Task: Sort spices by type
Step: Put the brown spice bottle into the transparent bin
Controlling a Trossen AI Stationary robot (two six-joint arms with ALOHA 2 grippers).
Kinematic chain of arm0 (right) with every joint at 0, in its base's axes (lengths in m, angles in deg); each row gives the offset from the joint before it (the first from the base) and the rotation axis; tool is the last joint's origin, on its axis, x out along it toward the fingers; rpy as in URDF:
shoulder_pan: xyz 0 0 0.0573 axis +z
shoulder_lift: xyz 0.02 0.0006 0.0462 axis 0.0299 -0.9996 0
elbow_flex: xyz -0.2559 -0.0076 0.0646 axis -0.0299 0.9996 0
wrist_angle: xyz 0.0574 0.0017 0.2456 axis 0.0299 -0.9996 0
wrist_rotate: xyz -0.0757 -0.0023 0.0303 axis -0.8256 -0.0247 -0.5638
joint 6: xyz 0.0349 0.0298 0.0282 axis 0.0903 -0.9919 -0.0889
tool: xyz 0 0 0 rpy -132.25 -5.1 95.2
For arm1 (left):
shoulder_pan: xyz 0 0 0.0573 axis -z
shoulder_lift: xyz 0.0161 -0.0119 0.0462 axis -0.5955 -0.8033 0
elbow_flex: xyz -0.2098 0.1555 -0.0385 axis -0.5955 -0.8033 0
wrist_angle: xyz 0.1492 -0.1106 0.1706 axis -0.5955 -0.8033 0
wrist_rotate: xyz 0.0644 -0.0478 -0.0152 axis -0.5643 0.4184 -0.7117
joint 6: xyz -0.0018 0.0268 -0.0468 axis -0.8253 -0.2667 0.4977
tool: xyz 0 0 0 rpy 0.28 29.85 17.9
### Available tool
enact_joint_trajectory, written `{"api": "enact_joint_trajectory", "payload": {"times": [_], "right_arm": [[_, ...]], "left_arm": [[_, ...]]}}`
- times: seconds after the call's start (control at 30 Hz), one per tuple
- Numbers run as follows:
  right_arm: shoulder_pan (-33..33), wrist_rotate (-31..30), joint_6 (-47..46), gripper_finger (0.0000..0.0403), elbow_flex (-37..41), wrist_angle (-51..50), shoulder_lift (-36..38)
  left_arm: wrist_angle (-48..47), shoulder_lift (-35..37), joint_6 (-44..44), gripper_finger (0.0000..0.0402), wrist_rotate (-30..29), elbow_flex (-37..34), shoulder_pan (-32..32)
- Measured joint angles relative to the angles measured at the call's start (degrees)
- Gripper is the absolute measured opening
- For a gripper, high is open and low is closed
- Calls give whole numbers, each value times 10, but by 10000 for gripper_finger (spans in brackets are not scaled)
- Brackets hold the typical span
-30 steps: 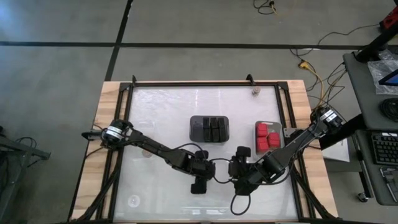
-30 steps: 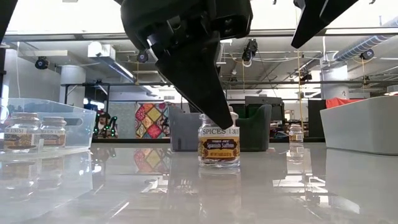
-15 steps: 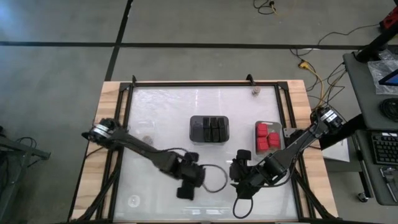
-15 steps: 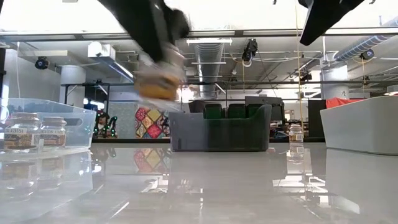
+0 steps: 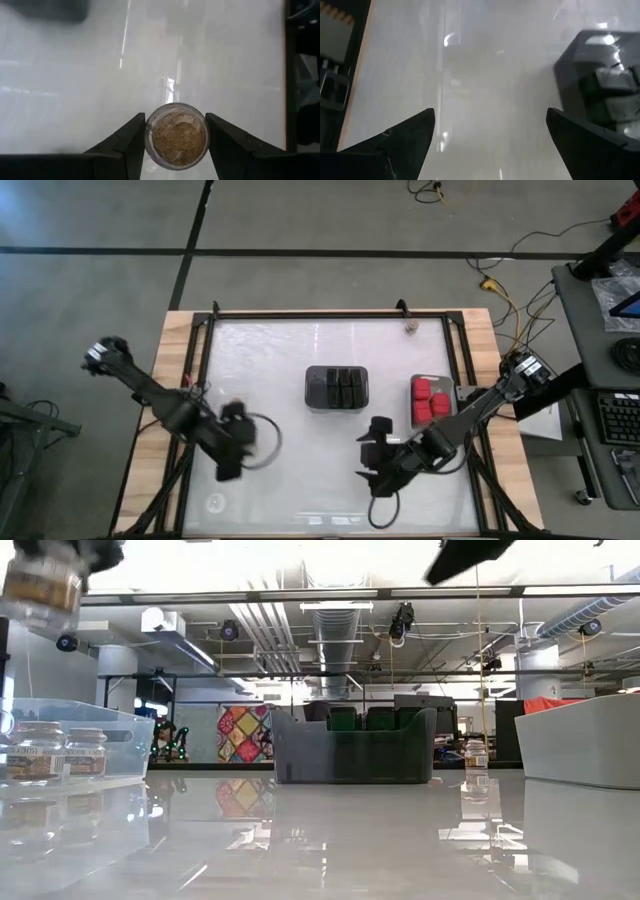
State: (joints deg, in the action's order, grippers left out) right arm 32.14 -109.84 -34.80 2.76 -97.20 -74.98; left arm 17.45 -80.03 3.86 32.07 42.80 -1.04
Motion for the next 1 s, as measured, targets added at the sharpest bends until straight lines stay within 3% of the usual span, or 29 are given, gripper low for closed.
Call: {"api": "enact_joint_trajectory", "payload": {"times": [0.2,0.33,0.43,1.0], "right_arm": [[-44,-2,17,373,0,72,0],[-64,-12,18,373,0,93,0],[-76,-17,25,373,0,113,0],[-120,-26,71,373,0,175,0]], "left_arm": [[-91,145,43,162,-1,-88,0],[-170,207,63,162,-4,-108,0],[-175,238,62,162,-18,-124,0],[-107,242,57,162,-15,-245,-1]]}}
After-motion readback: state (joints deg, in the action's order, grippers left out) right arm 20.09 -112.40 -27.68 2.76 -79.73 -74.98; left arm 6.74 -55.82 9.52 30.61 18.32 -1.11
